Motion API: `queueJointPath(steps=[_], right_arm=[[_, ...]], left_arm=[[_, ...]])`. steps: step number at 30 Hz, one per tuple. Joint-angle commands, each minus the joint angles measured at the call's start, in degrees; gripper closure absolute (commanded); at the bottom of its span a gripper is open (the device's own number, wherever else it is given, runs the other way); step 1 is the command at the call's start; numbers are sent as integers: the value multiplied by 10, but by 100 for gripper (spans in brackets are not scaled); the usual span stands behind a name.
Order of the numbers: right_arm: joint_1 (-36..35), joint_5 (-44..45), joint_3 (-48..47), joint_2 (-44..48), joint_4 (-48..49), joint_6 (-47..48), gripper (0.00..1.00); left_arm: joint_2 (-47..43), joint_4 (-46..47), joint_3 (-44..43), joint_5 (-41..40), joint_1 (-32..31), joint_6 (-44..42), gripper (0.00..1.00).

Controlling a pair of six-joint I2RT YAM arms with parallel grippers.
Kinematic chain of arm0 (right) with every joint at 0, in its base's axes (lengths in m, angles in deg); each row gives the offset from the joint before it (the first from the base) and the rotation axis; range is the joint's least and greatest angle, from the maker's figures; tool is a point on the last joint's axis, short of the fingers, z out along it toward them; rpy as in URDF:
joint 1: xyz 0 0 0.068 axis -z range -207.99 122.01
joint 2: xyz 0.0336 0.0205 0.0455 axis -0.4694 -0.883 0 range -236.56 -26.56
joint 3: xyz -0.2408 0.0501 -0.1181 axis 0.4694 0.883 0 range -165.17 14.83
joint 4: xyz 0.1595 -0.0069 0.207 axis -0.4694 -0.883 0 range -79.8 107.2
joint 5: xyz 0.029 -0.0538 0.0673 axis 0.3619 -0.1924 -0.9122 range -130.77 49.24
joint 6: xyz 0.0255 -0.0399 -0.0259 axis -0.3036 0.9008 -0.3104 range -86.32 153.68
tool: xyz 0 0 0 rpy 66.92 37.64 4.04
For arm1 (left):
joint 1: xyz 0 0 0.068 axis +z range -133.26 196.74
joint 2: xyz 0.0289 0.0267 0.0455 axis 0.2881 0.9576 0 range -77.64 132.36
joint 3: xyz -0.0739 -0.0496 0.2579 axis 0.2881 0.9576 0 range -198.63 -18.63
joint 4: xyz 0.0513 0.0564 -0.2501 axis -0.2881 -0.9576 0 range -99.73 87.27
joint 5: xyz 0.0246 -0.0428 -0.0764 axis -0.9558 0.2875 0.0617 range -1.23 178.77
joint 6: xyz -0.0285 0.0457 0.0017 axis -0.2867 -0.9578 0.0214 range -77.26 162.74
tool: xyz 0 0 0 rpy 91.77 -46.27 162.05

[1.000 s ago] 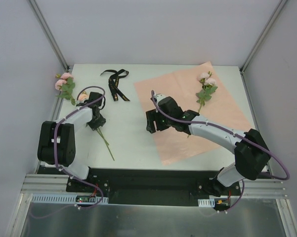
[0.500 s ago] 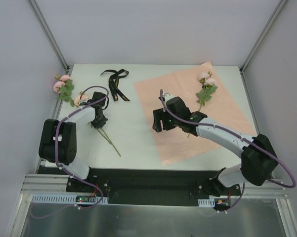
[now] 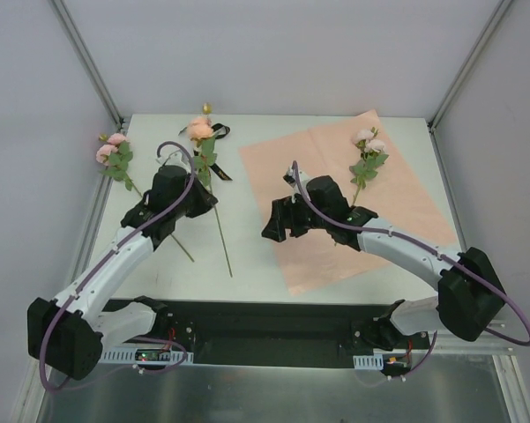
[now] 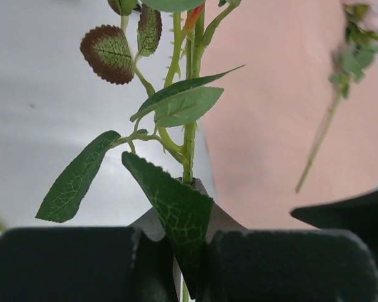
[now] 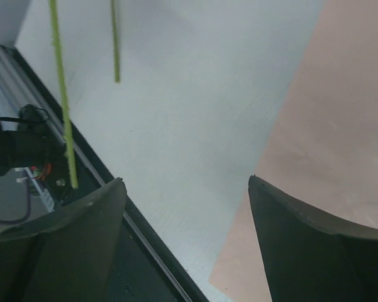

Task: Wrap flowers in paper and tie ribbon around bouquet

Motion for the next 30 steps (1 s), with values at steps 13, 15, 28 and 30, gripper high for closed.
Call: queueJointPath(steps=[13, 15, 28, 30], right_arm=[[-28, -201, 56, -32, 329, -176, 35], [-34, -197, 54, -43, 331, -183, 43], [-18, -132, 83, -31, 288, -177, 100], [23, -100, 84, -16, 239, -176, 100]], left_arm=[[-96, 316, 185, 134, -155, 123, 100], [-90, 328, 185, 141, -156, 130, 100], [-129, 260, 167, 150, -157, 68, 60], [-143, 217, 158, 150, -154, 19, 40]])
